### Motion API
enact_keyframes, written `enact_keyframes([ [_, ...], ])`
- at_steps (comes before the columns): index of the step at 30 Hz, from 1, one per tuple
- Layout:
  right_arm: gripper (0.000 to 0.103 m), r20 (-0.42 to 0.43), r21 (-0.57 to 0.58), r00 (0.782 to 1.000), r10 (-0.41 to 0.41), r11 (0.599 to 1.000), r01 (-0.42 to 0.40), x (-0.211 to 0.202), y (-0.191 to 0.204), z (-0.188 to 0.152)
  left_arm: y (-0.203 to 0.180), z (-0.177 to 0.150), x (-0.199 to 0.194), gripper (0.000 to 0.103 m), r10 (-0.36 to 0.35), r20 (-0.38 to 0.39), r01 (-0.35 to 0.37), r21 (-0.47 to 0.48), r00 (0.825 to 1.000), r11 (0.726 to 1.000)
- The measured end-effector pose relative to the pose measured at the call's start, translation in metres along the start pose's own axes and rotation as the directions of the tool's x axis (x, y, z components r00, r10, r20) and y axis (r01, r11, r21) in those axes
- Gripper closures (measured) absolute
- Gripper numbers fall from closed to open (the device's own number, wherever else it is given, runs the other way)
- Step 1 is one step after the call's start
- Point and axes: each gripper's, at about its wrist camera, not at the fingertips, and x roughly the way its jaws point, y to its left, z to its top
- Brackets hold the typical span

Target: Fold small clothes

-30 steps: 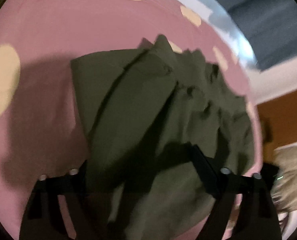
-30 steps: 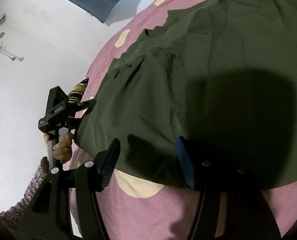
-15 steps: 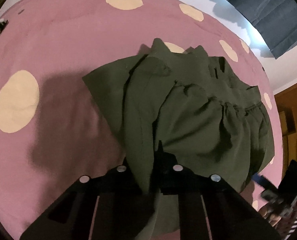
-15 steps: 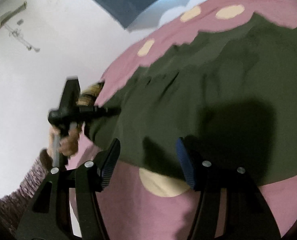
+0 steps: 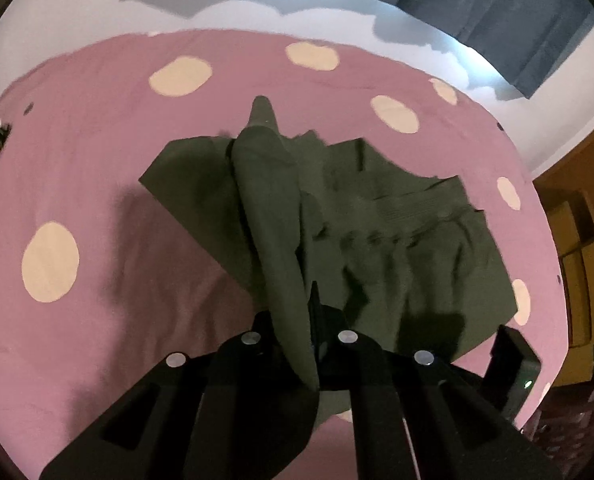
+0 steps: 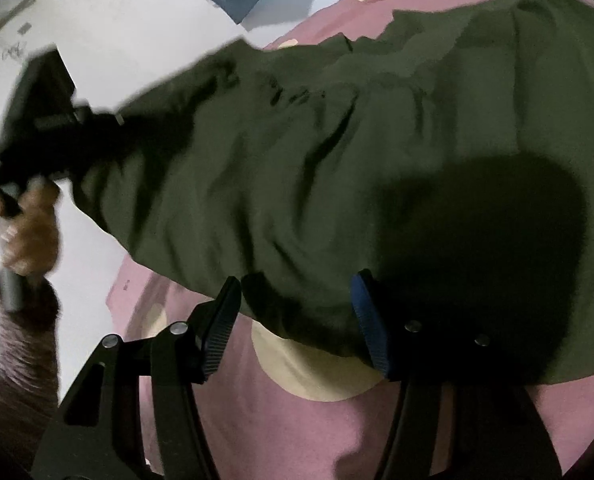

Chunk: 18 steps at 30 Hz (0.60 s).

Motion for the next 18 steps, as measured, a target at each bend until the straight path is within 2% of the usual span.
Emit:
enact_keyframes([
  [4, 0.046, 0.056, -0.051, 0.998, -0.006, 0.999, 0.009, -0.018, 0.019, 0.001, -0.023, 0.010, -0.009, 0.096, -0.002, -0.015, 0.002, 0.007, 1.000, 1.000],
  [7, 0.044, -0.004, -0.041, 0.999, 0.035, 0.999, -0.035, -0.004, 0.017, -0.006, -0.044, 0.016, -0.012, 0.096, 0.013, -0.023, -0.013, 0.026, 1.000, 1.000],
  [9, 0.044, -0.017, -0.051, 0.999, 0.031, 0.998, -0.031, 0.010, 0.013, -0.013, -0.061, 0.019, -0.010, 0.096, -0.007, -0.047, 0.008, 0.036, 0.999, 0.999],
  [13, 0.044, 0.005, -0.041, 0.997, 0.072, 0.997, -0.071, 0.010, 0.010, -0.012, -0.108, 0.025, -0.002, 0.096, 0.052, -0.033, -0.048, 0.109, 0.998, 0.993],
  [16, 0.044, -0.005, -0.007, 0.992, 0.125, 0.992, -0.126, -0.006, 0.000, -0.016, -0.141, 0.028, 0.008, 0.096, 0.068, -0.046, -0.061, 0.132, 0.997, 0.989],
  [18, 0.044, 0.001, -0.010, 0.993, 0.120, 0.993, -0.120, -0.021, -0.006, -0.018, -0.164, 0.027, 0.019, 0.096, 0.093, -0.046, -0.084, 0.163, 0.995, 0.983],
])
